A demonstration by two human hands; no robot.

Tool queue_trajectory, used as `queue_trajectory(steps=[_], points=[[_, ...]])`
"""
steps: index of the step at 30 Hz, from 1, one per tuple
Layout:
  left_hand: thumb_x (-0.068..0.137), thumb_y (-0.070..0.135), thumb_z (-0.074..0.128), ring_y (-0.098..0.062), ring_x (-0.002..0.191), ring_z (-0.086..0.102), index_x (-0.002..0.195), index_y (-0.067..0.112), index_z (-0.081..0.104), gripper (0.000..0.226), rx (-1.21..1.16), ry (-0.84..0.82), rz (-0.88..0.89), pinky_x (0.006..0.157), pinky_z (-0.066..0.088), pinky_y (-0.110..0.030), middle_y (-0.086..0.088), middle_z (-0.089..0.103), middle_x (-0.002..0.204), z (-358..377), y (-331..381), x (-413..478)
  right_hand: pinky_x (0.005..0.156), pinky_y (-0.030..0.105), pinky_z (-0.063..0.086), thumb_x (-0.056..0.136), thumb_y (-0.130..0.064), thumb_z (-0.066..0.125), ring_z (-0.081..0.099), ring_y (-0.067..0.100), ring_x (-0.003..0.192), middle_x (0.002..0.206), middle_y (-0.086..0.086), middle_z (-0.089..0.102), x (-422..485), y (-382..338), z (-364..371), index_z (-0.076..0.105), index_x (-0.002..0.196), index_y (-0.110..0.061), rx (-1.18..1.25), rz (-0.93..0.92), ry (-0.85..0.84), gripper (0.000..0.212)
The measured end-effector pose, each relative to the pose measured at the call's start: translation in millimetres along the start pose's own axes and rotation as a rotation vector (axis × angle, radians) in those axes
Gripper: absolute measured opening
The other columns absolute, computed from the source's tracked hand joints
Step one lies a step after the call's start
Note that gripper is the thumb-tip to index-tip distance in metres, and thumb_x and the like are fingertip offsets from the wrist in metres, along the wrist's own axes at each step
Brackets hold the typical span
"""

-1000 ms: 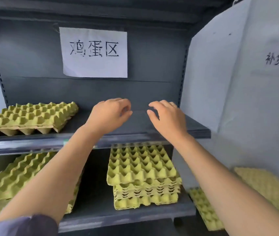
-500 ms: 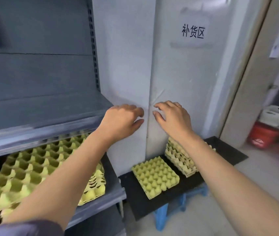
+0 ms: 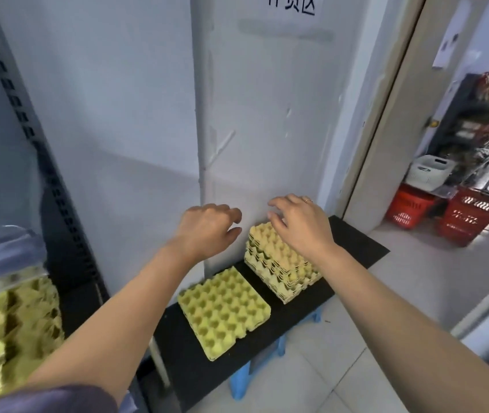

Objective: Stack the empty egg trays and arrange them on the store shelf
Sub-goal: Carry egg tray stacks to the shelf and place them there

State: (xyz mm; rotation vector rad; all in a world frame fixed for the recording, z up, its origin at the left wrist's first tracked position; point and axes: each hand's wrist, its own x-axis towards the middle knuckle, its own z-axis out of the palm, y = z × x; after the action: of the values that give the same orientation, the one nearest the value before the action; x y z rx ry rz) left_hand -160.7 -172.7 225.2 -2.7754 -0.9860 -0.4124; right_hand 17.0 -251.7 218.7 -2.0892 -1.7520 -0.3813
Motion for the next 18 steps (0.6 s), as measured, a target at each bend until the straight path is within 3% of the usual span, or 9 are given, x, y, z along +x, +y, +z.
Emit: queue_trajectory(steps=[10, 13, 18], points=[[0.096, 0.039, 0.041, -0.017, 0.101, 0.058, 0.115, 0.030, 0.055, 0.025, -0.092, -0.233, -0.421, 0.073, 0.040, -0.029, 0.009, 0.062, 0.108, 122.0, 9.3, 55.7, 0.085, 0.040, 0.050, 0.097, -0.032, 0.046, 0.054, 0.030, 0.115, 0.126, 0.005, 0.058, 57.0, 106.2, 127.7, 0.052, 0.131, -0.019, 0.132, -0.148, -0.347, 0.037], [0.096, 0.038, 0.041, -0.018, 0.102, 0.059, 0.111, 0.031, 0.056, 0.023, -0.137, -0.315, -0.512, 0.079, 0.044, -0.031, 0.008, 0.061, 0.106, 159.7, 17.0, 54.4, 0.082, 0.038, 0.047, 0.097, -0.032, 0.046, 0.054, 0.030, 0.114, 0.124, 0.008, 0.056, 58.9, 124.2, 164.6, 0.050, 0.133, -0.017, 0.168, -0.193, -0.463, 0.039], [0.094, 0.039, 0.042, -0.017, 0.112, 0.055, 0.125, 0.034, 0.050, 0.032, -0.202, -0.466, -0.651, 0.089, 0.046, -0.034, 0.008, 0.059, 0.121, 231.8, 20.7, 36.9, 0.080, 0.037, 0.048, 0.096, -0.033, 0.049, 0.056, 0.032, 0.108, 0.114, 0.013, 0.057, 46.5, 148.4, 240.5, 0.050, 0.130, -0.012, 0.189, -0.189, -0.685, 0.040]])
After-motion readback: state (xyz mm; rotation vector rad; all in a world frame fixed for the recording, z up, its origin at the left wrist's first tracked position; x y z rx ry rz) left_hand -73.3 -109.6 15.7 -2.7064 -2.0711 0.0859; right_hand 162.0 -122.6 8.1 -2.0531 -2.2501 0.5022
